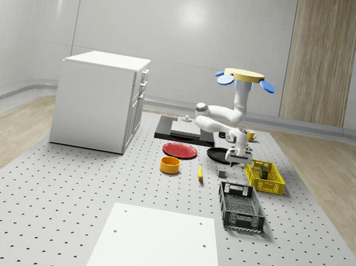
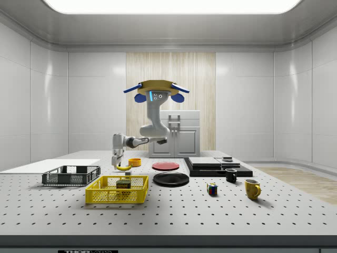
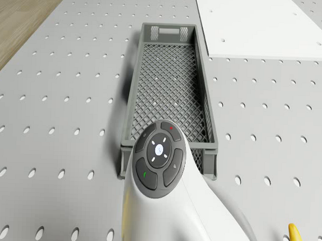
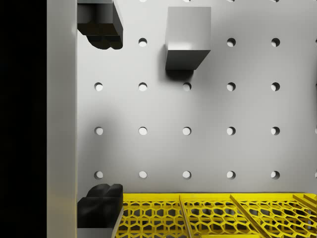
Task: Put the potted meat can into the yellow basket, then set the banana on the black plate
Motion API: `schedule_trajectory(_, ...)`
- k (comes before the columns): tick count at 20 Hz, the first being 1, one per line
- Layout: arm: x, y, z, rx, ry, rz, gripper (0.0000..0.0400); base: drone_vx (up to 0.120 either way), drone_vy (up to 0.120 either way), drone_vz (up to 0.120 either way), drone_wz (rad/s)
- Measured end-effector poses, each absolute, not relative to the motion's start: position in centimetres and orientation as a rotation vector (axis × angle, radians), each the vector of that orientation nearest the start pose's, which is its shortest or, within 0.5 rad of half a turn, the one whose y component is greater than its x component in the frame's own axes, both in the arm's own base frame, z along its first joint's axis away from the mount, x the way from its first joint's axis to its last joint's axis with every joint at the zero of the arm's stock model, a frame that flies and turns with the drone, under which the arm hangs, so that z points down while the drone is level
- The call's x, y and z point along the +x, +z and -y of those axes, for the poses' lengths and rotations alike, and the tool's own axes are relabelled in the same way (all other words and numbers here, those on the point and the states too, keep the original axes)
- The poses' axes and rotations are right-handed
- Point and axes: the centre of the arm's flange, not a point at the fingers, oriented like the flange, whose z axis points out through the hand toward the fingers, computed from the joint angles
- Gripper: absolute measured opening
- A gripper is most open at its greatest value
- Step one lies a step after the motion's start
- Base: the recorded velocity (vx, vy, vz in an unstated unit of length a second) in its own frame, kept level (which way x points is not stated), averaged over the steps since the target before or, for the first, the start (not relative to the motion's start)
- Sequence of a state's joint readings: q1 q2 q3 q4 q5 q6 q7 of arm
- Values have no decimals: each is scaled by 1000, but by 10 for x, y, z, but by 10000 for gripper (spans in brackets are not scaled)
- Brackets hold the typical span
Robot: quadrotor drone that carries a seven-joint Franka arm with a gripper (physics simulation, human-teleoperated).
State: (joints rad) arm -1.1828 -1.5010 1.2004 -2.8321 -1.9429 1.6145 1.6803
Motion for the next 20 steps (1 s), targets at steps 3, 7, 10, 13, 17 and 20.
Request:
schedule_trajectory(3, 307, 539, 0, 1, 786, 2, 400, 0, -120, -107, 0)
schedule_trajectory(7, 307, 539, 0, 1, 786, 2, 400, 0, -120, 0, 0)
schedule_trajectory(10, 307, 539, 0, 1, 786, 2, 400, 0, -120, 0, 0)
schedule_trajectory(13, 307, 539, 0, 1, 786, 2, 400, 0, -120, 0, 0)
schedule_trajectory(17, 307, 539, 0, 1, 786, 2, 400, 0, -120, 0, 0)
schedule_trajectory(20, 307, 539, 0, 1, 786, 2, 400, 0, -120, 0, 0)
